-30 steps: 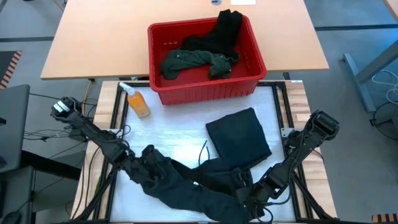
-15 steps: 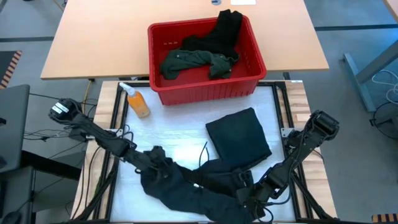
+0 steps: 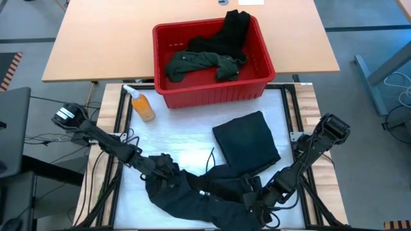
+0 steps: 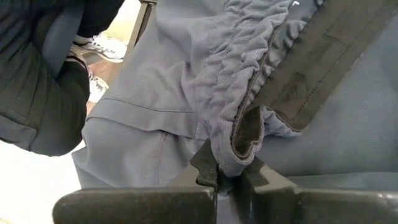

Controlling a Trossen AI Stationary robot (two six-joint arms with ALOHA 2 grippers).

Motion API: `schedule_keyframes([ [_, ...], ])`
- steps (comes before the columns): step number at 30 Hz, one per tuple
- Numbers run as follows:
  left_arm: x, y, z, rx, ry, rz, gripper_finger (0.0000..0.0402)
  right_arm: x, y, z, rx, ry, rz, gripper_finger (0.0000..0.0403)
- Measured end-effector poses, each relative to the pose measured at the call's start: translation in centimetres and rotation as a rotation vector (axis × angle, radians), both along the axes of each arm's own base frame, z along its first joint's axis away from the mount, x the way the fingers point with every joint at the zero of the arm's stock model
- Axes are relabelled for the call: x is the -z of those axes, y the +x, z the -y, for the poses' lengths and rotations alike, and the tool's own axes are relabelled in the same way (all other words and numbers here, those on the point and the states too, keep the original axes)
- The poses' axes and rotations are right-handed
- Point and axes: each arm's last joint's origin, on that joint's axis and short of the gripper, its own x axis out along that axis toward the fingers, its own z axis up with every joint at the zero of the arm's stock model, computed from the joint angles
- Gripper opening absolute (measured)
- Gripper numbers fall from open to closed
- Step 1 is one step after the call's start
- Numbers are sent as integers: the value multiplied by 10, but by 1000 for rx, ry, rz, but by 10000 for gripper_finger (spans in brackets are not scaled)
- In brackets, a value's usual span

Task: Fold Laundry from Bin
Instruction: Fold the dark blue shorts

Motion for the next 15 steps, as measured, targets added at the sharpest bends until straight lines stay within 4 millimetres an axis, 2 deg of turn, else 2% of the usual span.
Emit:
schedule_keyframes([
  [5,17,4,2,-11,20,-57,285,0,0,0,0,1,1,34],
  [8,26,6,3,-26,38,-81,246,0,0,0,0,1,1,34],
  [11,28,7,2,-25,52,-83,173,0,0,0,0,1,1,34],
  [15,22,7,0,-1,88,-45,40,0,0,0,0,1,1,34],
])
